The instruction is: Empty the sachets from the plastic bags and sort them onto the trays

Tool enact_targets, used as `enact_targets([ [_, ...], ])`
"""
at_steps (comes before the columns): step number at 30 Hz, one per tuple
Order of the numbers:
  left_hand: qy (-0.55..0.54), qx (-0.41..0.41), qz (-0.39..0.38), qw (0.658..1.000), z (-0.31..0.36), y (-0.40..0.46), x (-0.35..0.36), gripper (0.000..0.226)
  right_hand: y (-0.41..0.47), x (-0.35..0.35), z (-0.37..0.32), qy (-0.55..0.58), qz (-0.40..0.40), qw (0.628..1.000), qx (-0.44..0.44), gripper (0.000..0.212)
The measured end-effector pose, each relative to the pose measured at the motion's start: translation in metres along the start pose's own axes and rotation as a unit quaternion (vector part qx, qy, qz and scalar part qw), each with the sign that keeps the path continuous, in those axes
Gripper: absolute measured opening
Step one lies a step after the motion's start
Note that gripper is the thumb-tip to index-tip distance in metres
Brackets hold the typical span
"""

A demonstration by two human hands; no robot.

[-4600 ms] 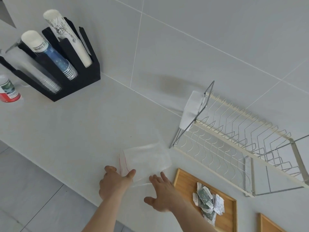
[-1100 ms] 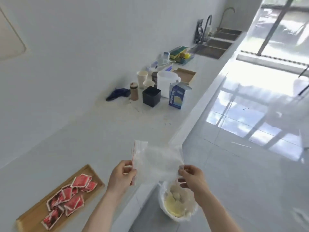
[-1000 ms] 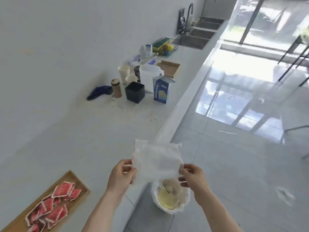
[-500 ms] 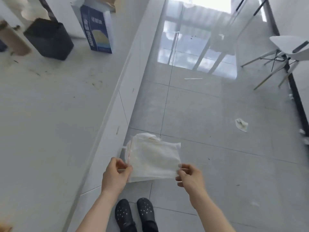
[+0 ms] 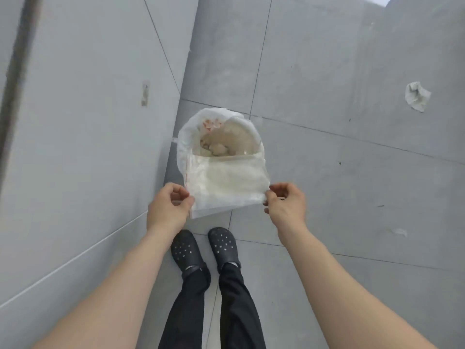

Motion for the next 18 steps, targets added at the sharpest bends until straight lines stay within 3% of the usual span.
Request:
enact_targets([
  [8, 0.023, 0.031, 0.032, 0.999, -0.011, 0.070, 0.045, 0.016, 0.050, 0.069, -0.018, -0.005, 0.005, 0.996, -0.087, 0.017],
  [14, 0.096, 0.060, -0.024, 0.993, -0.012, 0.073, 0.065, 0.037, 0.050, 0.092, -0.024, -0.130, -0.071, 0.976, -0.158, 0.067],
  [18, 0.146, 0.127, -0.030, 0.981, 0.003, 0.054, 0.050, 0.058, 0.031, 0.079, -0.031, -0.254, -0.097, 0.927, -0.257, 0.079],
])
Point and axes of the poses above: each hand's wrist, its own y-axis towards the middle knuckle, its own x-axis out of the palm, z = x × y, the point moved 7 cm from there along y, towards the middle knuckle, and after that the axes turned 13 degrees about z, right-handed, at the moved point
